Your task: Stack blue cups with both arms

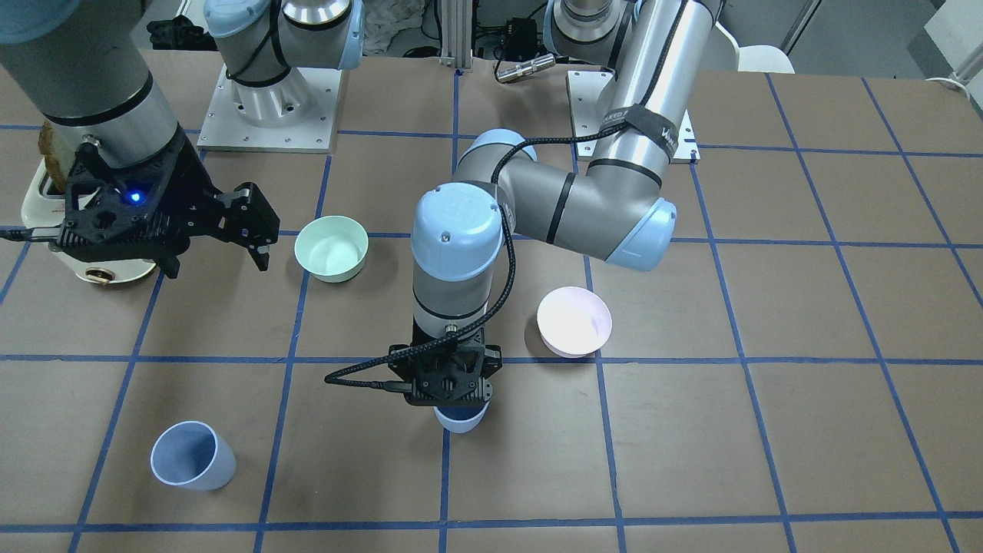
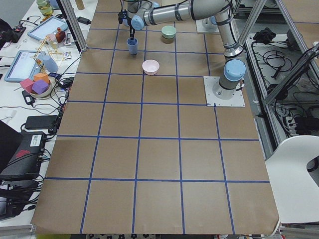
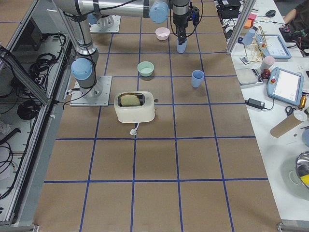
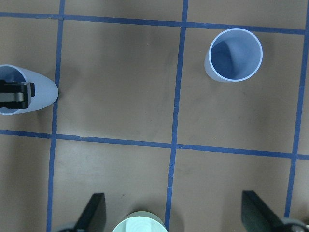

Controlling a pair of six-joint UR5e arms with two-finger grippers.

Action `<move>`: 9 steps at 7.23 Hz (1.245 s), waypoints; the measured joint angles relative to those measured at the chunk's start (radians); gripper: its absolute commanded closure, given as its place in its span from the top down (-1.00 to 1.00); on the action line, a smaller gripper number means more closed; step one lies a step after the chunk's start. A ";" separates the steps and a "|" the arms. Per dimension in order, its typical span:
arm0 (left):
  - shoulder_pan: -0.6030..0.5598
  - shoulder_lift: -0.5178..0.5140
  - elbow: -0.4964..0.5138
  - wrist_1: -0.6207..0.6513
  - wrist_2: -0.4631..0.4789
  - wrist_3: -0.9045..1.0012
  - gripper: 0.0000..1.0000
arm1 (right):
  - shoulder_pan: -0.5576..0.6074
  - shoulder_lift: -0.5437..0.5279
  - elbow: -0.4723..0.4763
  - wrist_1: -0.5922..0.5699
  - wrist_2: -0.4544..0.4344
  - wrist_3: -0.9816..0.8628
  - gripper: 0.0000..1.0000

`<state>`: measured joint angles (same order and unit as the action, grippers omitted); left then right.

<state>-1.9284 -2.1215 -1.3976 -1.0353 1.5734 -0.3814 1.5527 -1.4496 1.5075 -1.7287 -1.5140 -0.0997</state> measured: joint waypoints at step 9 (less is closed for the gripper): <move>0.209 0.383 -0.064 -0.497 0.008 0.202 1.00 | -0.138 0.314 -0.058 -0.283 -0.006 -0.079 1.00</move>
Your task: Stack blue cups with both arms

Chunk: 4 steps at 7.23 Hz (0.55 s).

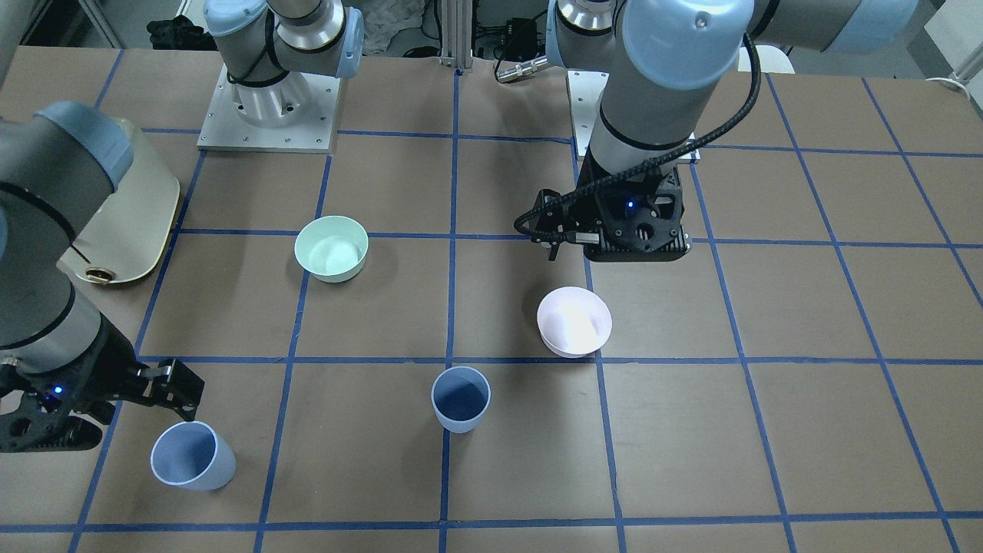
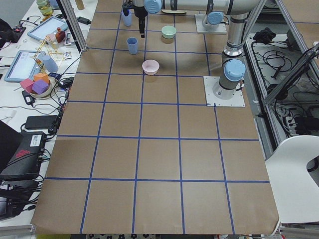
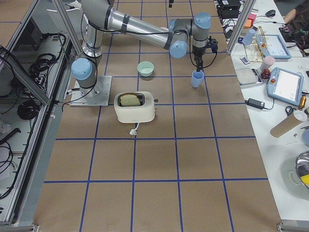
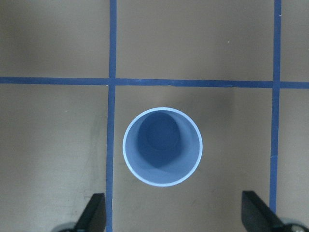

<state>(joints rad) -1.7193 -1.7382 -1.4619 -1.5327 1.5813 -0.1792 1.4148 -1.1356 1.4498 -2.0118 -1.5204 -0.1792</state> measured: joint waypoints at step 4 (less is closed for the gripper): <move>0.051 0.082 -0.086 0.011 -0.003 0.010 1.00 | -0.025 0.127 -0.014 -0.071 -0.003 -0.035 0.37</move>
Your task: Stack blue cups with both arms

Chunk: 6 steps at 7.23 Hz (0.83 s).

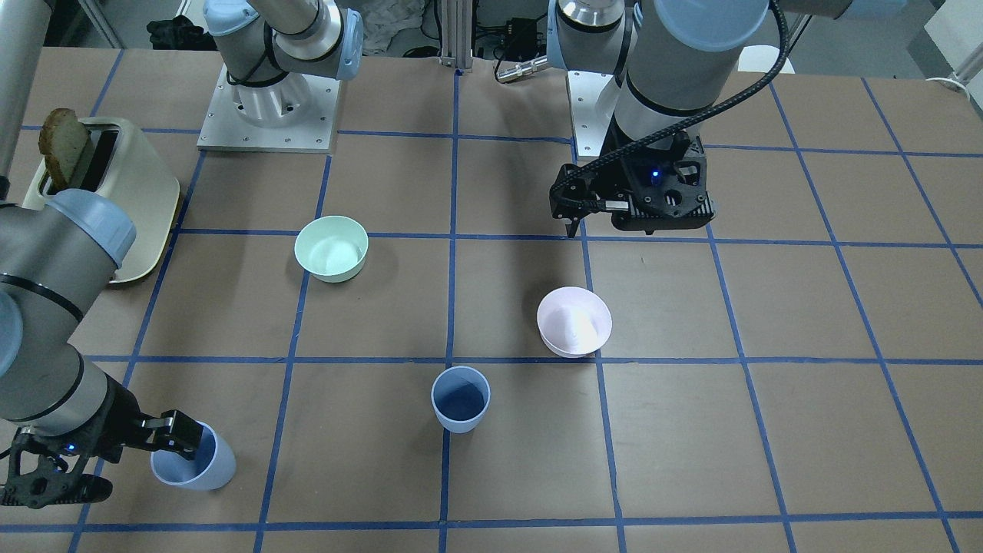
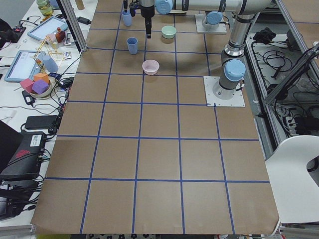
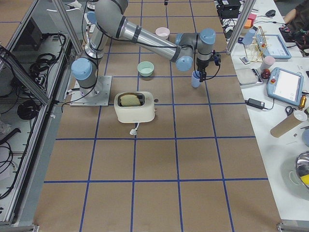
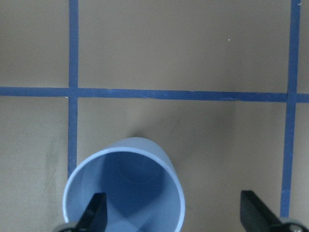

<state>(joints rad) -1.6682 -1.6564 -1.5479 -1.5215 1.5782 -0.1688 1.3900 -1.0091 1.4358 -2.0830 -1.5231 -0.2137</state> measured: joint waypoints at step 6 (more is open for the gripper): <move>0.040 0.026 -0.006 0.003 0.005 0.018 1.00 | -0.003 0.013 -0.006 0.013 0.003 -0.002 -1.00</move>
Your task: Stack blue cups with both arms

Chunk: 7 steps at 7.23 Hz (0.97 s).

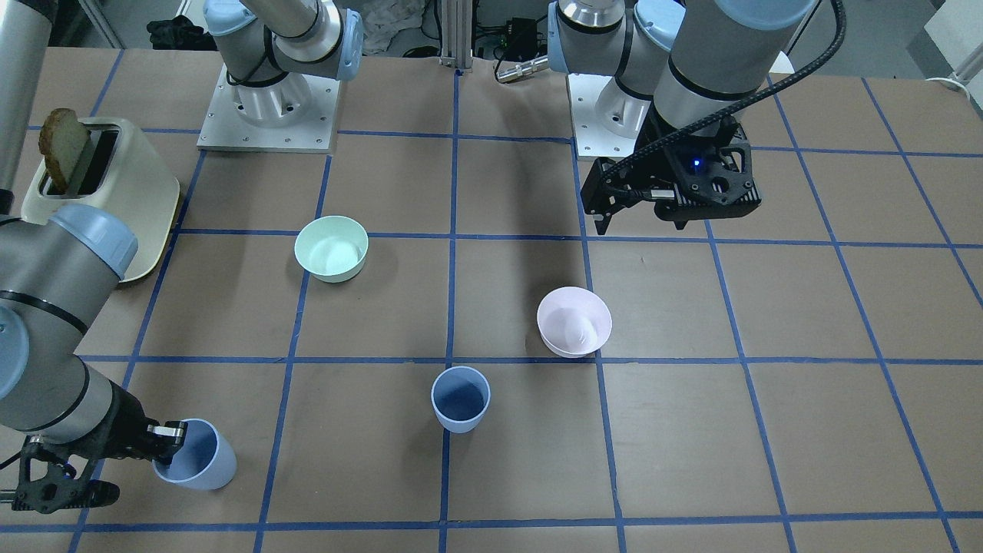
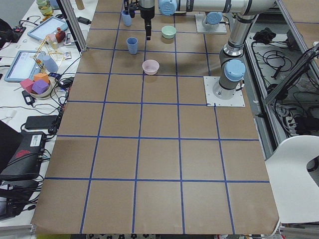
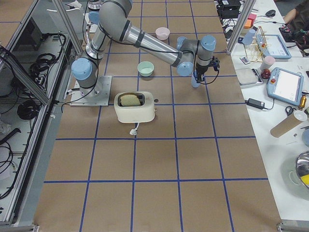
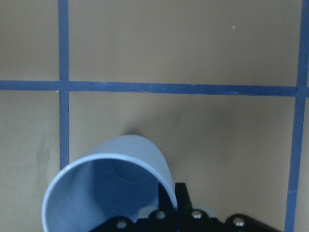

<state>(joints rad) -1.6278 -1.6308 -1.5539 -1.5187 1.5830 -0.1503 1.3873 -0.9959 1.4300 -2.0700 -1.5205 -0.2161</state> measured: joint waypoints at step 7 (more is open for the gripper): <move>0.002 0.005 0.000 0.001 0.000 0.000 1.00 | 0.289 -0.071 -0.223 0.308 0.000 0.381 -1.00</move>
<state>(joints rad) -1.6262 -1.6261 -1.5537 -1.5175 1.5835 -0.1503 1.6759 -1.0667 1.2066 -1.7623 -1.5201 0.1653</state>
